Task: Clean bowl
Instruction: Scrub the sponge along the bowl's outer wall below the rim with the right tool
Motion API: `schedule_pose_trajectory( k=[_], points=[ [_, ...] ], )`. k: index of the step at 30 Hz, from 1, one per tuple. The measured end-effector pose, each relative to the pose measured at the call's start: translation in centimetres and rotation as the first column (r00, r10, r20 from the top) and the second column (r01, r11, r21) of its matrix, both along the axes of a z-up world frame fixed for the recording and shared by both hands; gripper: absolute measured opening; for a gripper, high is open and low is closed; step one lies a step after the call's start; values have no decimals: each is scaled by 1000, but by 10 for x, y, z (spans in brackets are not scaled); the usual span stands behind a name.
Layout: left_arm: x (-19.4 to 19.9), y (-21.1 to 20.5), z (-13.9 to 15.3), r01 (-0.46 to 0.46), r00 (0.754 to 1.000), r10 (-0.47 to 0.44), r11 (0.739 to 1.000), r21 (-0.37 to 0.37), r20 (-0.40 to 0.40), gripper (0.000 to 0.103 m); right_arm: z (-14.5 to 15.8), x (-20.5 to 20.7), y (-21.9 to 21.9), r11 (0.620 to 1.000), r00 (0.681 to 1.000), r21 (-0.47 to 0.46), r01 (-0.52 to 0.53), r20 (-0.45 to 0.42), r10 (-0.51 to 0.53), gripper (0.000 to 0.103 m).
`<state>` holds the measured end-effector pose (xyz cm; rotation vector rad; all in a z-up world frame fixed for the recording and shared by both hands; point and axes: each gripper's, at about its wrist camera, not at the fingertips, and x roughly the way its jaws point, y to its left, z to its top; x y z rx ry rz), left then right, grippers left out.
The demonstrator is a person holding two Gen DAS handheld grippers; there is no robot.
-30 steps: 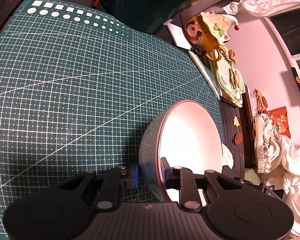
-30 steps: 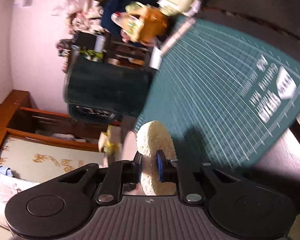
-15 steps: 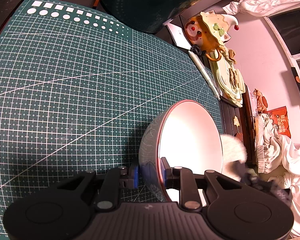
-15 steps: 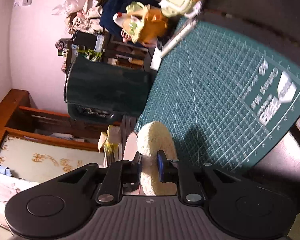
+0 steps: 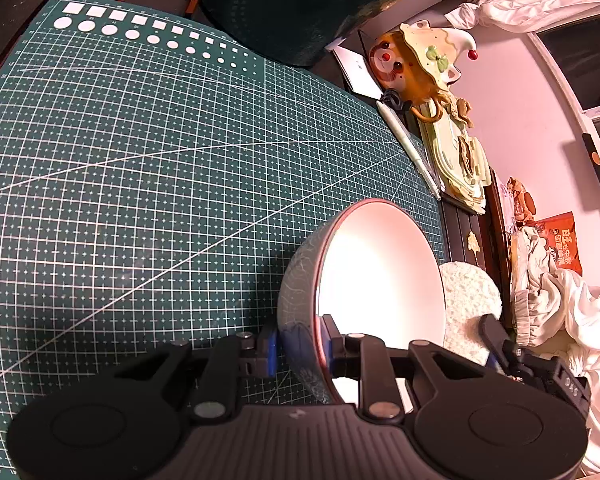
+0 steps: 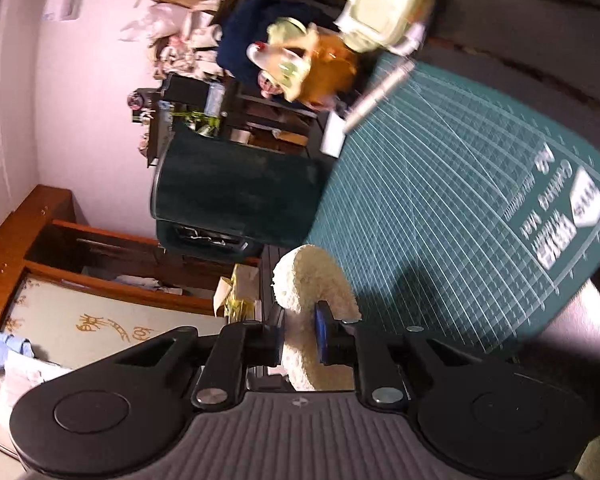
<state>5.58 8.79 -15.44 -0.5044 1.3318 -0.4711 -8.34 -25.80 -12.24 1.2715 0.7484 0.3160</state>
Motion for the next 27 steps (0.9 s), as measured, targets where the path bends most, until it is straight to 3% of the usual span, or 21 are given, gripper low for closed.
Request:
schedule_pose_trajectory(
  k=[4,11,18,23,27],
  points=[
    [-1,0,0,-2,1000,2,1000,0,3,21,-13,2,11,998,995,-53,-42,-87,37,15],
    [-1,1,-1,-1,1000,1,1000,-3,-2,22,8,-1,-7,1000,999,0,27,30,-27,15],
    [-3,2,-1,-3,1000,3,1000,-3,1,21,-6,3,7,998,998,-54,-29,-62,25,15],
    [-3,4,0,-4,1000,4,1000,-3,-2,22,9,1,-4,999,1000,-26,20,16,-20,15],
    [-2,5,0,-20,1000,20,1000,-4,-10,21,5,1,-1,1000,1000,-15,12,21,-11,15]
  ],
)
